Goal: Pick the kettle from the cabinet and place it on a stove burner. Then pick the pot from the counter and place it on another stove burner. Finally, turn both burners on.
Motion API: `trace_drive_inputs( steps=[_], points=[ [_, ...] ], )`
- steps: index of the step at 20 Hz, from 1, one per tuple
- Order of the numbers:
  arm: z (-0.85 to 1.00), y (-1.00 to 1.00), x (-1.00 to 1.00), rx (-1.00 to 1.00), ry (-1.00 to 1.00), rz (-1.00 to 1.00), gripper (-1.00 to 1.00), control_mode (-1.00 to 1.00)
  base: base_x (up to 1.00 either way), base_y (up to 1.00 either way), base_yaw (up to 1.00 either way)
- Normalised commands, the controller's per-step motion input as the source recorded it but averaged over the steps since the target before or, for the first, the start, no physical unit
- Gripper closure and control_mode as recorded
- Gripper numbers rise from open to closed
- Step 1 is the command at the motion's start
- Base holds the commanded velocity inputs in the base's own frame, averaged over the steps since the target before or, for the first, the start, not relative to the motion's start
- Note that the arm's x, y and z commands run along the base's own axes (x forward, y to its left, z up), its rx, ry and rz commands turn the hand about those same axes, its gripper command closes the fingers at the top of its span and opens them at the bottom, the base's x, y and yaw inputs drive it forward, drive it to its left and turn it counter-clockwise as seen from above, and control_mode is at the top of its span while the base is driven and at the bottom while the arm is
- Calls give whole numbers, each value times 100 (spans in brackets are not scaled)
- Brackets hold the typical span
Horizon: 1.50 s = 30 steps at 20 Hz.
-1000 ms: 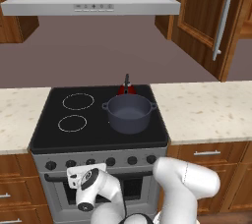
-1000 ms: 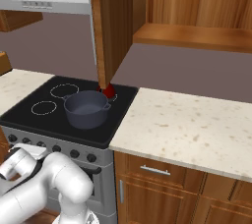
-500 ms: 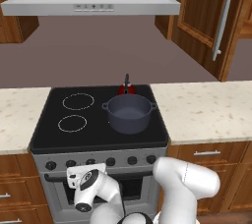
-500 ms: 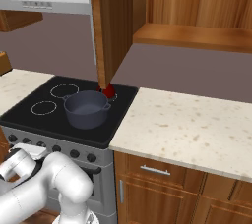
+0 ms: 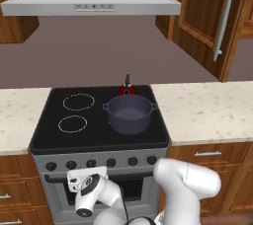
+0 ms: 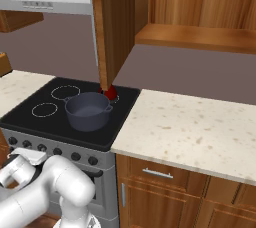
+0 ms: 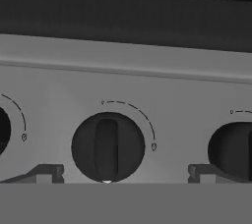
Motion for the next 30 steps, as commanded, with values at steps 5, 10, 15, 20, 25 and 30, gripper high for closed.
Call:
trace_drive_inputs(
  steps=[5, 10, 15, 20, 25, 30],
  points=[
    [4, -2, -1, 0, -4, -2, -100, -100, 0, 0, 0],
    [1, -4, 0, 1, -3, -3, -100, -100, 0, 0, 0],
    [0, -4, 0, 1, -1, -3, -100, -100, 0, 0, 0],
    [0, -3, 0, 2, 0, -1, -100, -100, 0, 0, 0],
    [0, -3, 2, 2, 0, -1, -100, -100, 0, 0, 0],
    [-2, 0, 6, 2, 0, 0, -100, -100, 0, 0, 0]
  ],
)
